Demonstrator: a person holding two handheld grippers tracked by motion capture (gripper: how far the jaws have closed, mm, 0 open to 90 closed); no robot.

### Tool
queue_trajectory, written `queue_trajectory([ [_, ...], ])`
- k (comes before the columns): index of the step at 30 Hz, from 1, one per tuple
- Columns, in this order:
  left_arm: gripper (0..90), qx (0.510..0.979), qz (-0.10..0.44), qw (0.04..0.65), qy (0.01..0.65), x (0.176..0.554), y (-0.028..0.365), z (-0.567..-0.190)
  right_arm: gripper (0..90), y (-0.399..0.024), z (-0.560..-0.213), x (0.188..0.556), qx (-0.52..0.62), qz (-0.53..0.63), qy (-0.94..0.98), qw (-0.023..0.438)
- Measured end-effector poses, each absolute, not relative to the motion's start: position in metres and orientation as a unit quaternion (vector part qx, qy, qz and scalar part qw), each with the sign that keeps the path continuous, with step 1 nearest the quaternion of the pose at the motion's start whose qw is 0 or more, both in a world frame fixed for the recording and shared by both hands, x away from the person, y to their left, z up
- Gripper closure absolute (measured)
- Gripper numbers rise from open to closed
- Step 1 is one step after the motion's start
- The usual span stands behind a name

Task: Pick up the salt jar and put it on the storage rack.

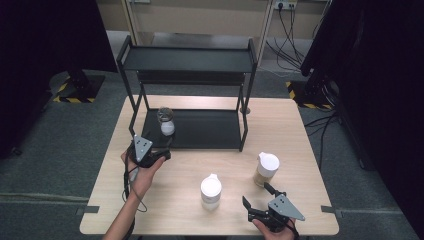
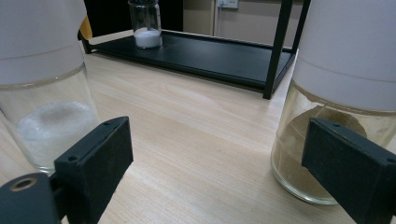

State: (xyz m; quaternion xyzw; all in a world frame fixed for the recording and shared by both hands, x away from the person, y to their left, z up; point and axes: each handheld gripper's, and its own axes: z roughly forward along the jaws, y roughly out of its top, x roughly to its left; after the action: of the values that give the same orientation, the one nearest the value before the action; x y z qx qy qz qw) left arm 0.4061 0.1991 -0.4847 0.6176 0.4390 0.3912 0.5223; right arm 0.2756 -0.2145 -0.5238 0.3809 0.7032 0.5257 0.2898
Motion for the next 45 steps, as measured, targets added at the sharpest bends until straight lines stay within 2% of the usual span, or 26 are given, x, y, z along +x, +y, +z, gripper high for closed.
queue_trajectory([
  [45, 12.6, 0.617, 0.374, 0.539, 0.435, 0.349, 0.206, -0.505, 8.9, -0.214, -0.524, 0.275, 0.380, 0.524, 0.704, 0.292],
])
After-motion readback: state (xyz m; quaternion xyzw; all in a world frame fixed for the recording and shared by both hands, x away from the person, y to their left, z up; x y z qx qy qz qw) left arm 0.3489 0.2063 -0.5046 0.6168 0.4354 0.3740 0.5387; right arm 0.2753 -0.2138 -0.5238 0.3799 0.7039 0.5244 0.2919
